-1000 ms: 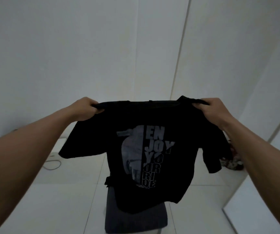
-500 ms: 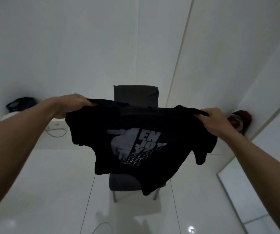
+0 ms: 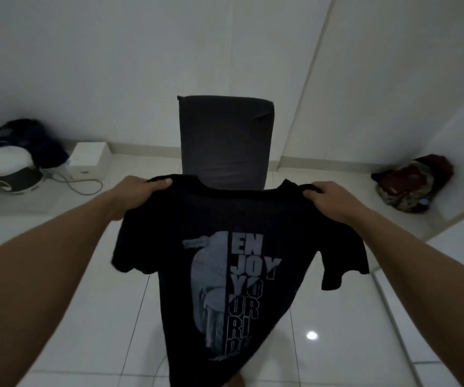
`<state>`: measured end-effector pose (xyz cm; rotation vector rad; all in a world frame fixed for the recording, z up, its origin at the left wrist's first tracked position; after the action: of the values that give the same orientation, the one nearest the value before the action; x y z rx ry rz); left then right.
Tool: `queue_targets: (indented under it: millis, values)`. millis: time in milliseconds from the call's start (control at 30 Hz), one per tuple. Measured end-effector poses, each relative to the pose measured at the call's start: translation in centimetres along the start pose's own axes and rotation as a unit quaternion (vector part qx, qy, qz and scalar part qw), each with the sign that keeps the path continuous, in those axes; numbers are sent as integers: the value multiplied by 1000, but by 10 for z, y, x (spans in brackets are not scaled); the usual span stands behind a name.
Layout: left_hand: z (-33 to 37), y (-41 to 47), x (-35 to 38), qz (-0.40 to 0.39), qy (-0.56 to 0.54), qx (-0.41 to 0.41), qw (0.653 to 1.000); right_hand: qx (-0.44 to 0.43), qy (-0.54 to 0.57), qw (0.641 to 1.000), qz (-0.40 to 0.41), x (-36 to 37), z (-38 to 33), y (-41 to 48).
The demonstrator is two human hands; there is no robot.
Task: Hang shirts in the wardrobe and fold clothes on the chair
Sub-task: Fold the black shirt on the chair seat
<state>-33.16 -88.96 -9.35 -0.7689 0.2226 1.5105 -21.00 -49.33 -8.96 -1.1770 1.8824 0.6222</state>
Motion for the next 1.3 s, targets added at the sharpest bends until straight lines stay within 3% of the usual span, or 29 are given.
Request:
queue_targets:
  millis: [200, 400, 500, 567, 633, 667, 733, 800, 967, 1133, 1300]
  values:
    - [-68, 142, 127, 30, 57, -2, 998, 19, -94, 993, -72, 139, 76, 121]
    - [-120, 265, 223, 122, 151, 57, 979, -10, -172, 983, 57, 262, 117, 216]
    - [-134, 295, 250, 181, 225, 105, 951, -26, -169, 979, 112, 307, 123, 227]
    - [-143, 296, 264, 206, 323, 178, 906, -46, -176, 979, 92, 331, 123, 219]
    - [-150, 287, 276, 158, 333, 279, 887, -64, -170, 982, 50, 351, 123, 205]
    - [-155, 281, 282, 94, 321, 306, 891, -66, -170, 983, 24, 358, 124, 197]
    - [-160, 275, 290, -54, 365, 309, 877, -41, -167, 984, -33, 366, 123, 187]
    - [-163, 271, 294, -129, 424, 286, 849, -11, -162, 983, -82, 372, 125, 178]
    - [-152, 269, 292, -163, 485, 285, 810, 45, -151, 979, -133, 377, 126, 152]
    - [-139, 277, 287, -193, 508, 358, 759, 100, -130, 981, -103, 383, 125, 127]
    - [-137, 306, 293, -227, 518, 423, 708, 156, -142, 977, -15, 387, 124, 105]
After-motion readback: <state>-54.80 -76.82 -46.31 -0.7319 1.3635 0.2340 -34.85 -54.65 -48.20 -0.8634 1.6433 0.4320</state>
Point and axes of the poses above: each hand's wrist, its own y-axis towards the middle knuckle, its own x-axis out of the palm, z = x × y, the point moved 1 cm from there along y, towards the middle knuckle, and after that the axes turned 15 degrees about z, right-handed, at the moved point
